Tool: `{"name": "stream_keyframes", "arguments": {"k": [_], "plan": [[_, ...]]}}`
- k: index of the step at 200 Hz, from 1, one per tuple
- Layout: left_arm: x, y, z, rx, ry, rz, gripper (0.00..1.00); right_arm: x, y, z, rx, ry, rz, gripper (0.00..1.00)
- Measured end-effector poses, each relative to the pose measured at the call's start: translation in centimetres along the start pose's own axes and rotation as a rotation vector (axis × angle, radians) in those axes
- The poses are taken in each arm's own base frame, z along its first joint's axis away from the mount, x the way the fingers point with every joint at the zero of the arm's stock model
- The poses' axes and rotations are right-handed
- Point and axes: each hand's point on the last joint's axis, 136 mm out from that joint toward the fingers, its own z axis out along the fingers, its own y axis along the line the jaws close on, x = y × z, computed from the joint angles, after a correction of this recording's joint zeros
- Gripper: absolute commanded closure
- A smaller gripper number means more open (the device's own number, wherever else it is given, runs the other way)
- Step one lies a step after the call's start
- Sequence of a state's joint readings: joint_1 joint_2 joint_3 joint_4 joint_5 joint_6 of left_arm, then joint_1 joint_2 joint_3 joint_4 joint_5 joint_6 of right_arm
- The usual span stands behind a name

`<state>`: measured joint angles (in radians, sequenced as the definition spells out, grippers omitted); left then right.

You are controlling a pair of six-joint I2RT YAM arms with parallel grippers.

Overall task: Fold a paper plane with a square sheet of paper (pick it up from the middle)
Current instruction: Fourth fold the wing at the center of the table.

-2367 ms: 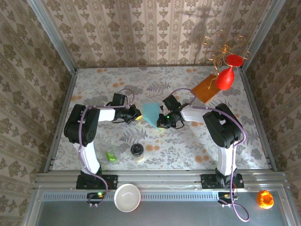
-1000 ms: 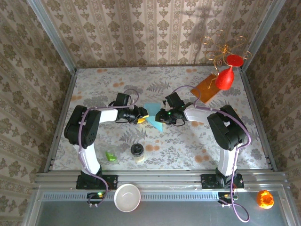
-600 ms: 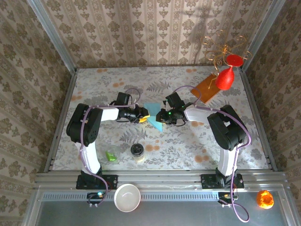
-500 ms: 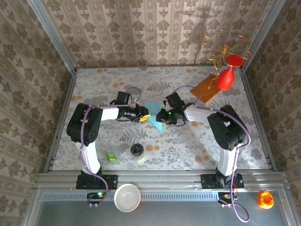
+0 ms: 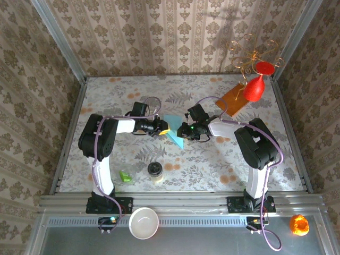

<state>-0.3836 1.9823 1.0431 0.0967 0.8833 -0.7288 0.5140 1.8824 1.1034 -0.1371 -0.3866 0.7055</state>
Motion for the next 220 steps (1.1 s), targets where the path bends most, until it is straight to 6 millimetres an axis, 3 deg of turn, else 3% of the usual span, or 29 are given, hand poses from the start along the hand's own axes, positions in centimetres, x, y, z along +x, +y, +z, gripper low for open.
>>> {"name": "stream_keyframes", "arguments": {"k": [34,61,111,172,220], "plan": [[0.0,0.1,0.0,-0.008,-0.003,-0.004,0.92,-0.3,-0.9,-0.3,0.048,-0.021,-0.034,0.62],[-0.3,0.6,-0.1,-0.044,-0.025,-0.023,0.93,-0.8,-1.8,-2.0,0.124,-0.081,-0.105,0.55],[-0.6,-0.4,-0.7,-0.156,-0.1,-0.056,0.94,-1.6,-1.9,-5.1,0.276,-0.198,-0.299,0.53],[-0.3,-1.7,0.7,-0.265,-0.137,-0.126,0.94,1.9,1.0,-2.9,0.317,-0.172,-0.607,0.54],[-0.5,-1.6,0.7,-0.302,-0.174,-0.214,0.94,1.9,0.2,-0.8,0.315,-0.174,-0.695,0.57]]}}
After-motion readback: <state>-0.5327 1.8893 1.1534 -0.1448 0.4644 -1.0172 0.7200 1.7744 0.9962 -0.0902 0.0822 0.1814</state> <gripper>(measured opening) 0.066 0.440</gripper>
